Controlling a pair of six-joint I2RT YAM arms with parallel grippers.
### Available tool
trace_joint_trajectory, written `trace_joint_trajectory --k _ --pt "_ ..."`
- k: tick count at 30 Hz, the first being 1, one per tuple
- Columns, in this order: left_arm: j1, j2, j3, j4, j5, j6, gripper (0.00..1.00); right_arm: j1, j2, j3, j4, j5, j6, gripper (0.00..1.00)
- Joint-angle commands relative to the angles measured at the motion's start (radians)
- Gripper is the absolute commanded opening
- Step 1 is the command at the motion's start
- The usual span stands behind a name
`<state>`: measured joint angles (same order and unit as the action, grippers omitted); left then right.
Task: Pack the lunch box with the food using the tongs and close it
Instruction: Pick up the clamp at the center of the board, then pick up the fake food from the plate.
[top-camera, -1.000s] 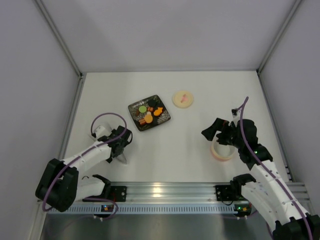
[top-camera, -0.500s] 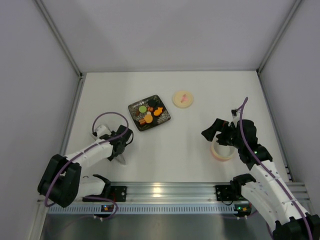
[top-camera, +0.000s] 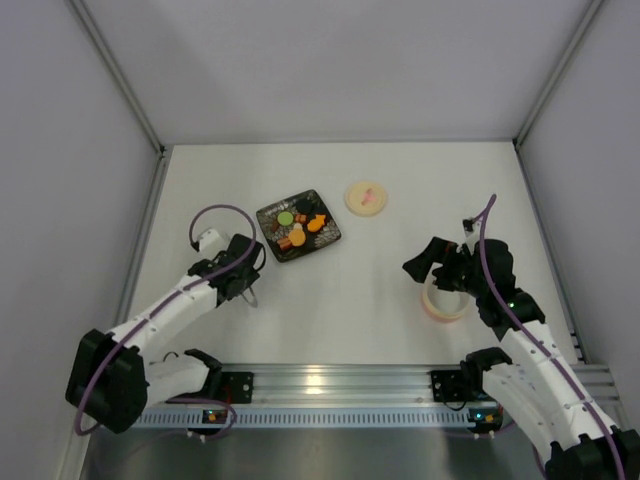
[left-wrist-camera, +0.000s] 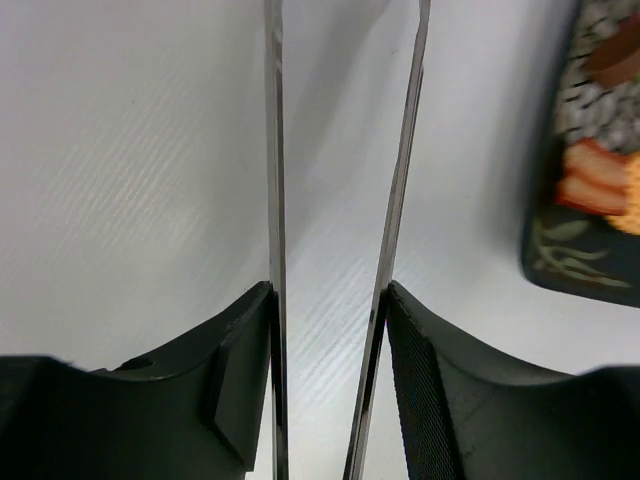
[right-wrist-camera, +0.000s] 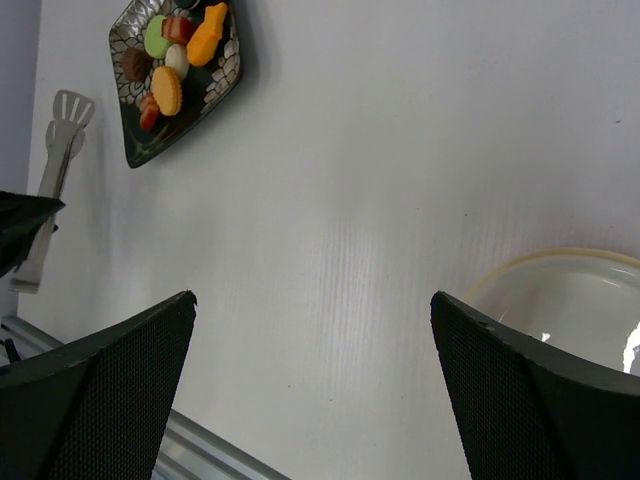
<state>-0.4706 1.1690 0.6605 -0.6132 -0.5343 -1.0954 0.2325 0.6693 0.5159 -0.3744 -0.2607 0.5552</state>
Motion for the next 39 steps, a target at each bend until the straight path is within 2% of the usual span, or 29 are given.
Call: trace_joint_trajectory --k 1,11,24,30,39 --pt "-0.005 -0.106 0.068 -0.026 -0.01 0.106 0.52 -0.015 -0.01 0.003 0.057 -0.017 0.014 1.0" --pt "-0.005 -0.183 0.157 -0.059 0.037 0.264 0.49 -0.015 0.01 0.006 0.071 -0.031 0.02 1.0" --pt "-0.005 -0.223 0.313 -0.065 0.229 0.476 0.5 -0.015 0.006 0.013 0.062 -0.038 0.022 1.0" --pt "-0.005 -0.146 0.389 -0.1 0.393 0.578 0.5 -0.015 -0.008 0.016 0.051 -0.037 0.026 0.99" --pt "-0.011 -0.094 0.384 -0.129 0.476 0.655 0.5 -0.015 -0.027 0.013 0.031 -0.025 0.028 0.99"
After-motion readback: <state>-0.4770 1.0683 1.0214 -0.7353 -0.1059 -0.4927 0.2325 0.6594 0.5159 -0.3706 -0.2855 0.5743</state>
